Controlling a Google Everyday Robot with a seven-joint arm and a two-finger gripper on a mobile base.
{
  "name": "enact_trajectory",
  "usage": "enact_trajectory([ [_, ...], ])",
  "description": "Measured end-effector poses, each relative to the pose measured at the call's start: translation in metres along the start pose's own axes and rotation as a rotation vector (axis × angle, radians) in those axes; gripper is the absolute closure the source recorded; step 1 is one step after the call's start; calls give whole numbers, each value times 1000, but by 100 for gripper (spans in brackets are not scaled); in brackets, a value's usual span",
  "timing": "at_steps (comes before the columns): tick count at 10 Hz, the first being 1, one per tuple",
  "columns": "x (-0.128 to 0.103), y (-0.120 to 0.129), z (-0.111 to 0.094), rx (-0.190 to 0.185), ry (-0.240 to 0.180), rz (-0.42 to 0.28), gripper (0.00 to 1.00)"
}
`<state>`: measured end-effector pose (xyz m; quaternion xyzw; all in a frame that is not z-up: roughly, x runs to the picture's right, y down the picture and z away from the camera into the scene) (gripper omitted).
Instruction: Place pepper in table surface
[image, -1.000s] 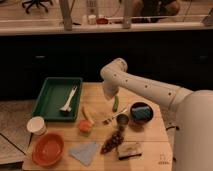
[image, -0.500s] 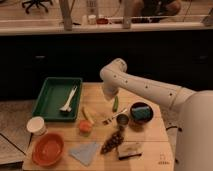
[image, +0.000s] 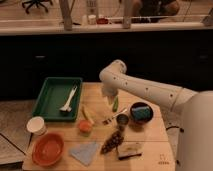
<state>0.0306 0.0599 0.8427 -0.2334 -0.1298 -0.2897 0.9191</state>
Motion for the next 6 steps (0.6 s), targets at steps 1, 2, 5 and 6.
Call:
enact_trajectory([
  [1,12,4,5,-14,-15,12,21],
  [2,20,6,11,-17,-26,19,20],
  [5,41,11,30,-29,-44,25,20],
  [6,43,11,38,-28,-46,19,20],
])
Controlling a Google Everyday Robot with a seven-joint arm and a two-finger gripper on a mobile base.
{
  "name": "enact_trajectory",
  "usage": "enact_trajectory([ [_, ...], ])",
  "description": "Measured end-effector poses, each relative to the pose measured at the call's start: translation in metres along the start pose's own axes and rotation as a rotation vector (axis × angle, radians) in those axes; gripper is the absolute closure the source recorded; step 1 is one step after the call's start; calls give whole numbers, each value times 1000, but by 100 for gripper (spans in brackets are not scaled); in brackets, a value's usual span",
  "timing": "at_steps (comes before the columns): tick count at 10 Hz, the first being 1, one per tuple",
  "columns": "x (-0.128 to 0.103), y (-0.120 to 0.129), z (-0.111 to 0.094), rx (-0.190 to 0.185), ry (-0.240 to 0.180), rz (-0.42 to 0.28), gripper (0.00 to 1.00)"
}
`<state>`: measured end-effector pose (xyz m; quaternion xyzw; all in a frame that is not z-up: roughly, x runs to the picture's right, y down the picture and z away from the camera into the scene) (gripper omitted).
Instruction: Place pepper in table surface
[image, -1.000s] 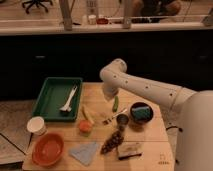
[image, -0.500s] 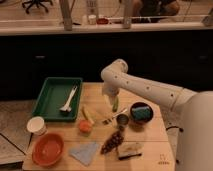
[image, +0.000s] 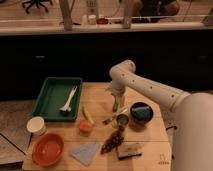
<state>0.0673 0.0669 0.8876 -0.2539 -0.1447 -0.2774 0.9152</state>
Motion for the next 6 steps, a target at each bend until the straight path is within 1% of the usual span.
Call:
enact_trajectory([
  [3,8,0,25,-5,10,-26,20],
  [6,14,-3,43,-19,2,-34,20],
])
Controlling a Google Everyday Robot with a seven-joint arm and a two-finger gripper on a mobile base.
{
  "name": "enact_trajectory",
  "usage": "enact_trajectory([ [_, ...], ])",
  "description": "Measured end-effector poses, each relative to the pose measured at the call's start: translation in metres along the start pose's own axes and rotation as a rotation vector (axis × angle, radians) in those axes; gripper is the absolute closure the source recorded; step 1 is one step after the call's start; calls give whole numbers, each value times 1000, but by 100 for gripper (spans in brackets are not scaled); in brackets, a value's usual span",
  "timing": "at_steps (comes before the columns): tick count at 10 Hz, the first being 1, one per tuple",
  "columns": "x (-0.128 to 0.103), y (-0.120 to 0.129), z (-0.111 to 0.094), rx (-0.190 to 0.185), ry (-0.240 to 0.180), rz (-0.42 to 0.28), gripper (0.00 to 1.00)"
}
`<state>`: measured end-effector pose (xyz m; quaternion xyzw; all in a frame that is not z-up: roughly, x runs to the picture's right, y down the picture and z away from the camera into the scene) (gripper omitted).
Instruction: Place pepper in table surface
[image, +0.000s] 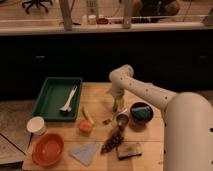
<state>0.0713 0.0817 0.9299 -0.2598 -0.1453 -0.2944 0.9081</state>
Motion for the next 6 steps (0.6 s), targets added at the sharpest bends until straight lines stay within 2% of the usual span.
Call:
enact_trajectory([
  [1,3,0,6,-6,-11,2,25],
  [6,8,8,25,-16,-74,22,79],
])
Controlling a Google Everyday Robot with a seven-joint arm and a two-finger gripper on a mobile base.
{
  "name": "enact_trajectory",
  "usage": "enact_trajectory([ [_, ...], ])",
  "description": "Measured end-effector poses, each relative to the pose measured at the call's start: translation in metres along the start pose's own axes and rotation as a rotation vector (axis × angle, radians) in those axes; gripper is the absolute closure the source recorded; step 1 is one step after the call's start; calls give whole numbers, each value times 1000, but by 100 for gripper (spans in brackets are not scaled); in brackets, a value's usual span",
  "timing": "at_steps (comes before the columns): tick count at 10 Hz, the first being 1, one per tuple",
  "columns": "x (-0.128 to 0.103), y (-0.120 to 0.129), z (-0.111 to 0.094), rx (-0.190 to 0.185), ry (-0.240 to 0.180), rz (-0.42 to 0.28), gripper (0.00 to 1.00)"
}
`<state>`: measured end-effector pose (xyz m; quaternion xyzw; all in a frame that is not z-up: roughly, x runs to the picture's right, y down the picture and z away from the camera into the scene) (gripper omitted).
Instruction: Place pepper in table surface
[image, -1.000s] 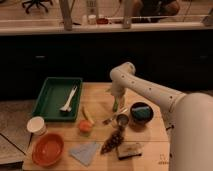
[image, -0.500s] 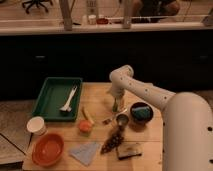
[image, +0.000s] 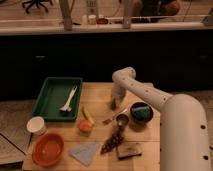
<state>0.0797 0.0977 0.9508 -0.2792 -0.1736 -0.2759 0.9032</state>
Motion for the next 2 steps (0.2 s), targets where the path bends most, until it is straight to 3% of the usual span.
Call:
enact_trajectory([
  [2,0,1,0,3,-10,1,97],
])
